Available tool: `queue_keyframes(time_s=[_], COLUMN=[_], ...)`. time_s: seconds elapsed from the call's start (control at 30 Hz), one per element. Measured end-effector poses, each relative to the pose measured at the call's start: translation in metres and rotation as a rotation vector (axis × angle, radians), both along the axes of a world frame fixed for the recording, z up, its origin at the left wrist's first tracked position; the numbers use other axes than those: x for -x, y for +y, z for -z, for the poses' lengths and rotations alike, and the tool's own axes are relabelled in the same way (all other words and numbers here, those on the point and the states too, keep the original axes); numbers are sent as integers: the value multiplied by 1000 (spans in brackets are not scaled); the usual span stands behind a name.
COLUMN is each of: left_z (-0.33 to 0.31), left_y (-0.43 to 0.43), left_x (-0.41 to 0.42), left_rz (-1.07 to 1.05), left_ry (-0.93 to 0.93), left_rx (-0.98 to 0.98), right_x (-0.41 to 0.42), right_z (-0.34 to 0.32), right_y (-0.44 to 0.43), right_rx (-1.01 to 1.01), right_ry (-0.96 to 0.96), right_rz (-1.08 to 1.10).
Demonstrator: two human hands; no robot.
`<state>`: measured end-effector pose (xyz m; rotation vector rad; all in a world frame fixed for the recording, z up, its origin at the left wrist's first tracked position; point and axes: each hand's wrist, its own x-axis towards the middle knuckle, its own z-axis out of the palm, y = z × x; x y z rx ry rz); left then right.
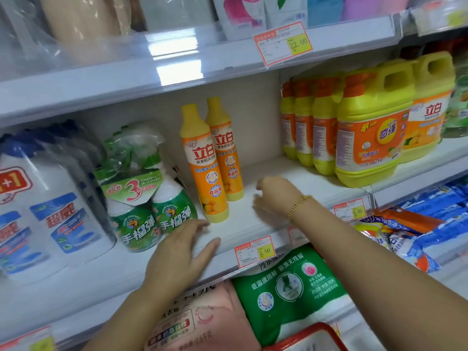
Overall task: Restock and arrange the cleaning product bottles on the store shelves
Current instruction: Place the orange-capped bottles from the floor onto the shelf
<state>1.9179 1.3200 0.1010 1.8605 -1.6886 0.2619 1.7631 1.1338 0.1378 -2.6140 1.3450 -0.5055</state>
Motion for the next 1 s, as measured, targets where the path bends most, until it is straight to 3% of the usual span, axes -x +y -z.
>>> queue_keyframes(time_s=[0.13,0.27,0.33,0.47,0.7,0.83,1.0], left_z=[-32,-67,-72,-67,-59,-78,-93], left_y=[-23,-72,-91,-96,-6,30,36], left_x=[26,34,32,32,83,111,147], left_rz=[2,-122,-212,-299,-59,155,303], left_ry=[303,608,688,758,815,1041,1291], left_rx=[263,377,338,309,506,522,417], right_x=[48,57,55,61,93,101,120], right_z=[21,48,54,57,47,34,25], right_y=[18,33,36,51,113,142,157], right_rx=[140,347,332,75,2,-72,87], right_ry=[-6,-203,-248,-489,-717,-852,-1063], right_rz=[35,-52,-66,-63,-254,-407,-414])
